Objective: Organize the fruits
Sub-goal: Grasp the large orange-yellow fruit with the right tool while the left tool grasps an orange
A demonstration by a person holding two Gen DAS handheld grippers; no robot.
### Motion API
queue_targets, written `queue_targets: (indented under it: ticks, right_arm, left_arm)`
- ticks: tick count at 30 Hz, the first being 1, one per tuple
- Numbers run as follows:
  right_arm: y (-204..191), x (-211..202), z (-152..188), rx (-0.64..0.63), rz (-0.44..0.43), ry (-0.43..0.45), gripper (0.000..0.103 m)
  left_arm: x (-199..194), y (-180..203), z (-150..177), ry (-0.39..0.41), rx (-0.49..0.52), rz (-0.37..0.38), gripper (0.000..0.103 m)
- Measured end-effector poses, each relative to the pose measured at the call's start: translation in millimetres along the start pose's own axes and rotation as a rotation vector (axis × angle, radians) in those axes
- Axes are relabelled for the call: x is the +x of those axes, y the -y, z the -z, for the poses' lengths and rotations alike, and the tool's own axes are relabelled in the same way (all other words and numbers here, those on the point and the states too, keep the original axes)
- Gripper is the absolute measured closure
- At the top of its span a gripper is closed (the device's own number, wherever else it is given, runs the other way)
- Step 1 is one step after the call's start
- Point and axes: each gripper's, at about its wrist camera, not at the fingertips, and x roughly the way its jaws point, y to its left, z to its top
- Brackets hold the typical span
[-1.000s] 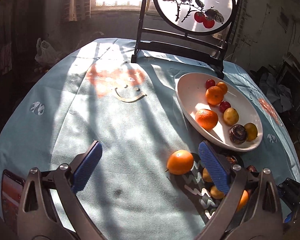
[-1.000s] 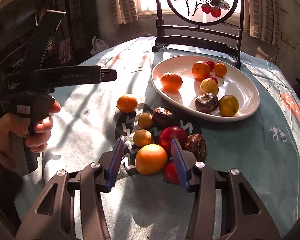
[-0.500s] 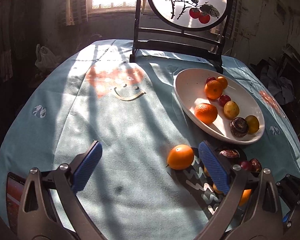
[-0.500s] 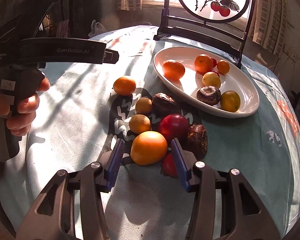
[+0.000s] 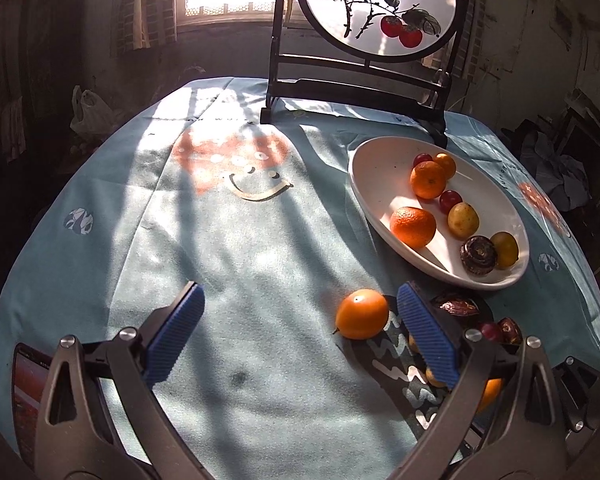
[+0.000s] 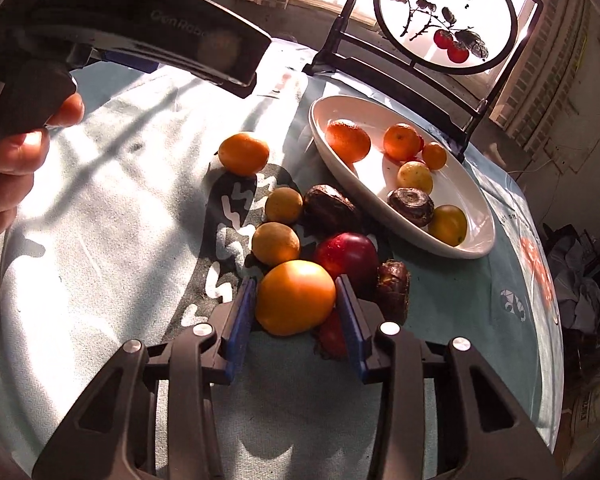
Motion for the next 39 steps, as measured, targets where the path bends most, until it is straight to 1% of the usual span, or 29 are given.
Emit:
queue_targets:
  ticks: [3, 4, 5, 7, 8, 11, 13, 14, 16, 18, 19, 21, 24, 29, 34, 39]
  right_arm:
    - [1.9, -1.6, 0.9, 0.010, -0.010, 0.001, 0.063]
    - [6.1, -2.9, 0.8, 0.031, -0.037, 0.003, 0.063]
    - [12.3, -4.6, 0.4, 0.069, -0.082, 0.004, 0.063]
    - [29.8, -8.6, -0.7, 0.176, -0.202, 0.016, 0.063]
    - [39.0, -11.2, -0.9, 0.227, -0.246, 0.032, 0.063]
    - [60.9, -21.6, -1.2, 0.340, -0.305, 0.096, 0.063]
    - [72.3, -27.8, -0.8, 0.399, -0.327, 0.134, 0.063]
    - [76.6, -30.8, -0.4, 0.423, -0.334, 0.151, 0.062]
    - [84.9, -34.6, -0.2, 0.462, -0.343, 0.179, 0.062]
    - [89.2, -36.7, 0.1, 0.484, -0.339, 0.193, 0.062]
    - [90.8, -36.7, 0.6, 0.491, -0.337, 0.194, 0.063]
    - [93.2, -35.4, 1.6, 0.504, -0.327, 0.189, 0.063]
    - [94.4, -34.6, 4.2, 0.515, -0.324, 0.186, 0.063]
    - [94.0, -36.9, 5.2, 0.512, -0.320, 0.194, 0.063]
    - [94.2, -37.3, 5.5, 0.515, -0.317, 0.190, 0.063]
    - [93.9, -37.5, 5.5, 0.512, -0.317, 0.191, 0.063]
  left_arm:
    - [0.6, -1.4, 0.2, -0.003, -0.006, 0.002, 0.004]
    - [0.7, -1.6, 0.2, -0.004, -0.006, 0.001, 0.004]
    - [1.5, -1.8, 0.3, -0.008, -0.007, 0.002, 0.004]
    - [3.6, -2.4, 0.7, -0.015, -0.009, 0.006, 0.004]
    - [4.5, -1.9, 1.4, -0.018, -0.009, 0.009, 0.004]
    - [9.0, 3.8, 4.0, -0.026, 0.022, 0.022, 0.004]
    - [12.5, 11.8, 7.3, -0.033, 0.071, 0.039, 0.004]
    - [15.8, 16.0, 8.6, -0.046, 0.095, 0.060, 0.005]
    - [22.1, 22.6, 12.1, -0.068, 0.127, 0.091, 0.012]
    - [28.2, 29.7, 15.8, -0.086, 0.173, 0.104, 0.028]
    - [31.0, 32.9, 17.6, -0.092, 0.193, 0.102, 0.032]
    - [35.9, 36.8, 21.4, -0.105, 0.218, 0.107, 0.045]
    - [40.7, 37.4, 23.7, -0.117, 0.227, 0.119, 0.050]
    - [44.9, 36.8, 23.2, -0.118, 0.231, 0.130, 0.053]
    - [48.8, 42.2, 24.4, -0.119, 0.257, 0.122, 0.054]
    - [54.5, 41.3, 23.9, -0.133, 0.251, 0.118, 0.059]
